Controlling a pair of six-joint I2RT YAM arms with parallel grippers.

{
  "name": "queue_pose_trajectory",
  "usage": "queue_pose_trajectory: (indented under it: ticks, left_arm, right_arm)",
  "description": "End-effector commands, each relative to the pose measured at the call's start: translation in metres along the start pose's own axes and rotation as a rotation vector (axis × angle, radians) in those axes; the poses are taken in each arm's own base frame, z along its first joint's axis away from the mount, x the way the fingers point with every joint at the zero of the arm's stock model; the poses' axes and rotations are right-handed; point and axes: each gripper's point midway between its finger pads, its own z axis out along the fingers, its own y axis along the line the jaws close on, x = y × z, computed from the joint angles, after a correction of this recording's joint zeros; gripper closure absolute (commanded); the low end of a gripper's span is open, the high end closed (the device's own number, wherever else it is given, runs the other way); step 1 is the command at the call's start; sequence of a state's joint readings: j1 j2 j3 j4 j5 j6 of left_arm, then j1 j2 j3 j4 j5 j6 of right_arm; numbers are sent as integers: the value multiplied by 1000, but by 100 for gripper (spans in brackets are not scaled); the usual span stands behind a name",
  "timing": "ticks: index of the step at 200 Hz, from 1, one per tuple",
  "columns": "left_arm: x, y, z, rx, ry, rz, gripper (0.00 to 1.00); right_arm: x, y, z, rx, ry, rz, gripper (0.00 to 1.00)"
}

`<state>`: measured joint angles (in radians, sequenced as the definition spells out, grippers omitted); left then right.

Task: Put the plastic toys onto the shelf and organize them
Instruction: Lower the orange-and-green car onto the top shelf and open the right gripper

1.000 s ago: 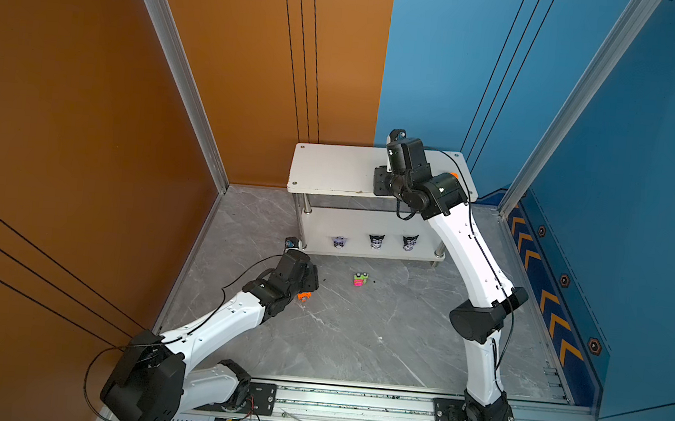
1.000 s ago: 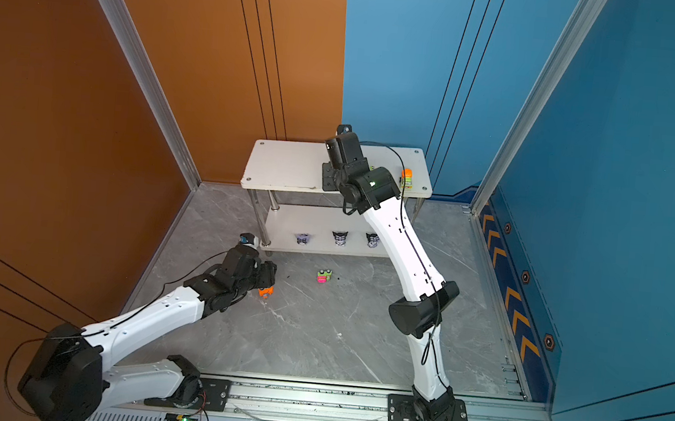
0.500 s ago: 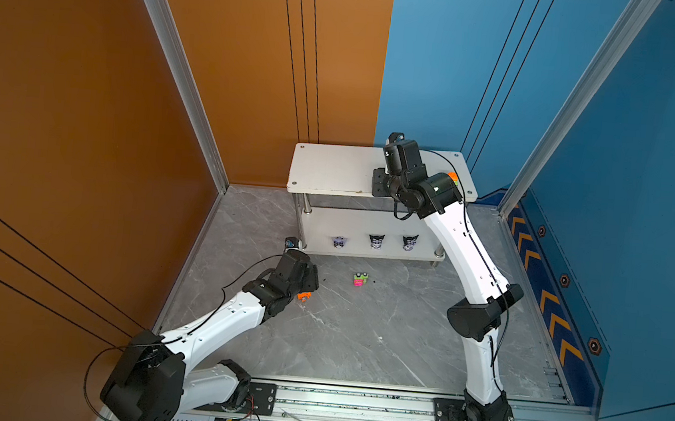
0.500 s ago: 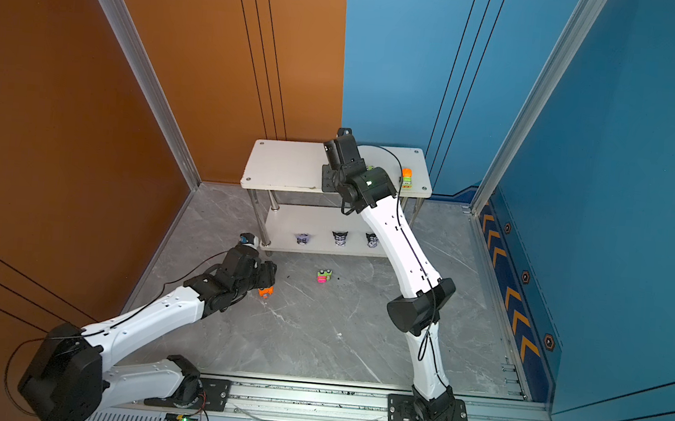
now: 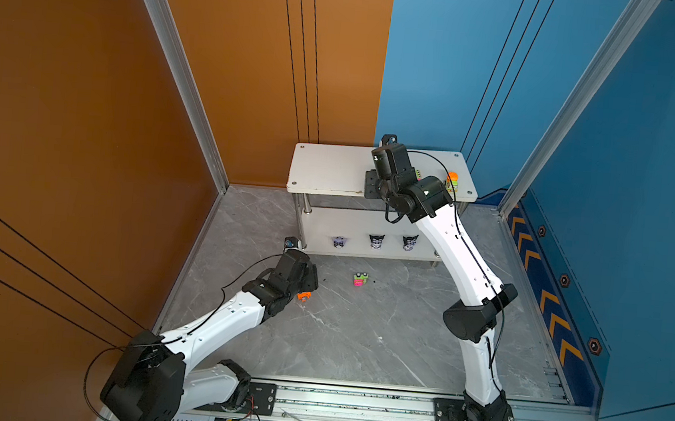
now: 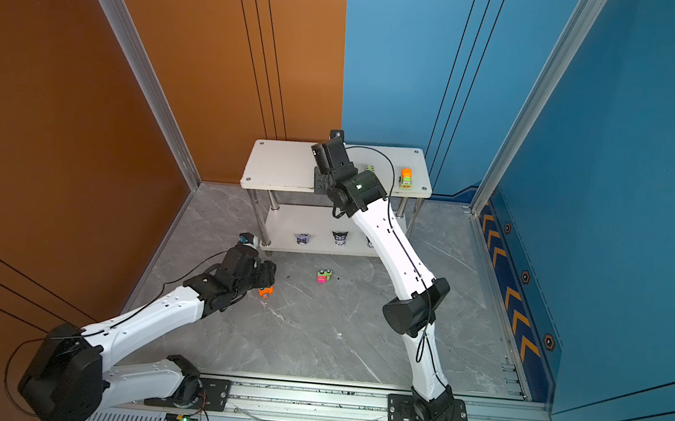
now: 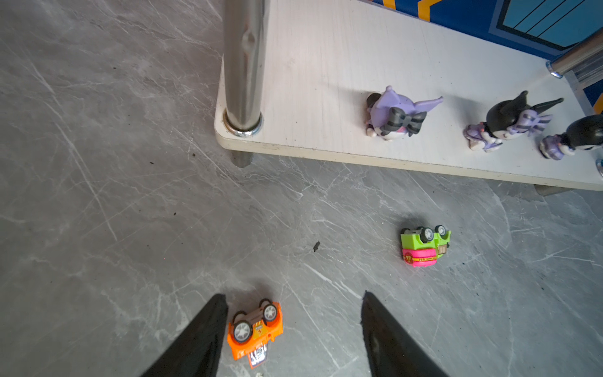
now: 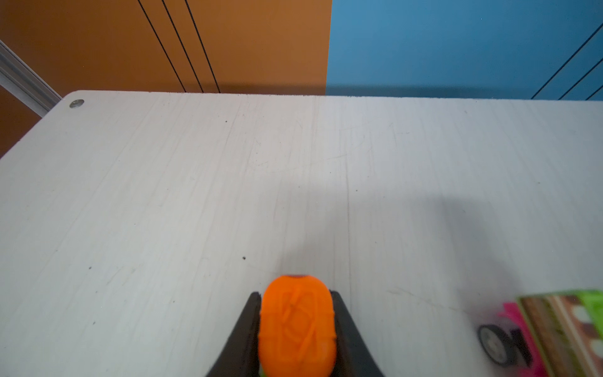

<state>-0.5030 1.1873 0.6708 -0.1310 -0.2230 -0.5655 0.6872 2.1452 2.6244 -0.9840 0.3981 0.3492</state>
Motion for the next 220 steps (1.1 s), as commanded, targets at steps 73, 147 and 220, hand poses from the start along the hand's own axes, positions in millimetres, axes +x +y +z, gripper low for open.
queue_pose_trajectory:
  ticks: [73,147,220]
  left_arm:
    - [1,5,-3,-3,6,-2,33]
    - [1,5,-3,-1,6,-9,33]
    - [-3,6,-9,0,-11,-14,33]
  right_arm:
    - [20,25,23,26,1,-8,81]
    - [21,23,23,28,5,-4,51]
    - [-6,28,-1,-77,-45,41,44]
